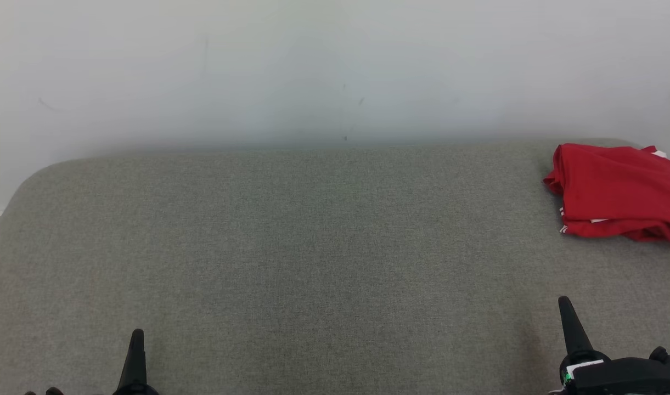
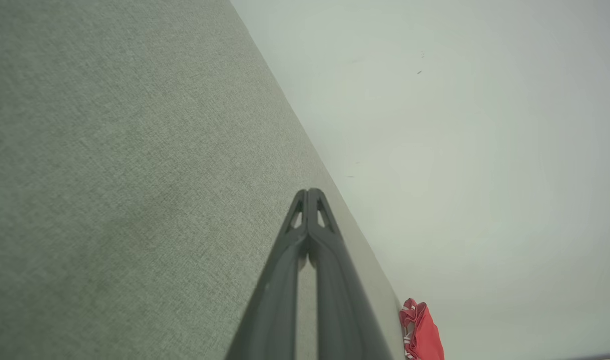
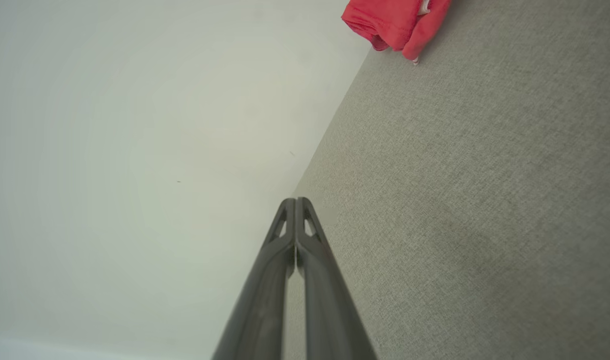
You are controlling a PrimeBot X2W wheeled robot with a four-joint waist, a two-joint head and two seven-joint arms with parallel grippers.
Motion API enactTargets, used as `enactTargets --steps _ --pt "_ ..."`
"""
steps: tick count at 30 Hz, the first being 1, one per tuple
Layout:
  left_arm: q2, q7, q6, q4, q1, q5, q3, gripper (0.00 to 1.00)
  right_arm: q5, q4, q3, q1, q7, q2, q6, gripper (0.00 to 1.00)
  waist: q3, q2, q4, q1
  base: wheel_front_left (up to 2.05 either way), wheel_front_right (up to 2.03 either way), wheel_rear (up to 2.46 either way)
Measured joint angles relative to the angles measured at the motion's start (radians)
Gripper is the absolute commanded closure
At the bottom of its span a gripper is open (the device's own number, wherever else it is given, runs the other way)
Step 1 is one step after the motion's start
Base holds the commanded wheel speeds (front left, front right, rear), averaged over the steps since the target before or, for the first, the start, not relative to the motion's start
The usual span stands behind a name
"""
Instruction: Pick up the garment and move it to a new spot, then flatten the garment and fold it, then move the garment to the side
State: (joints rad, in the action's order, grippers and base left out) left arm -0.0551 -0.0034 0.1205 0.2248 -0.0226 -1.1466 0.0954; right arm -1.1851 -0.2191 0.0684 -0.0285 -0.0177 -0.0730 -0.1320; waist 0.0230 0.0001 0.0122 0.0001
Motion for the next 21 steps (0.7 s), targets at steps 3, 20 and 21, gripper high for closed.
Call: enactTargets --steps 3,20,21 --pt "0.0 0.008 0.002 0.002 -0.004 -0.032 0.001 1.0 -0.025 -0.002 0.002 -0.006 -0.005 0.001 0.0 1.0 -0.001 0.0 -0.001 0.0 0.0 0.0 0.0" --pt "0.001 0.046 0.003 0.008 -0.03 -0.176 0.007 1.0 -0.159 -0.01 0.017 -0.03 -0.035 0.008 0.0 1.0 -0.009 0.0 -0.004 0.0 0.0 0.0 0.0" --pt "0.001 0.049 0.003 0.009 -0.031 -0.184 0.007 1.0 -0.169 -0.01 0.018 -0.032 -0.036 0.008 0.0 1.0 -0.009 0.0 -0.004 0.0 0.0 0.0 0.0"
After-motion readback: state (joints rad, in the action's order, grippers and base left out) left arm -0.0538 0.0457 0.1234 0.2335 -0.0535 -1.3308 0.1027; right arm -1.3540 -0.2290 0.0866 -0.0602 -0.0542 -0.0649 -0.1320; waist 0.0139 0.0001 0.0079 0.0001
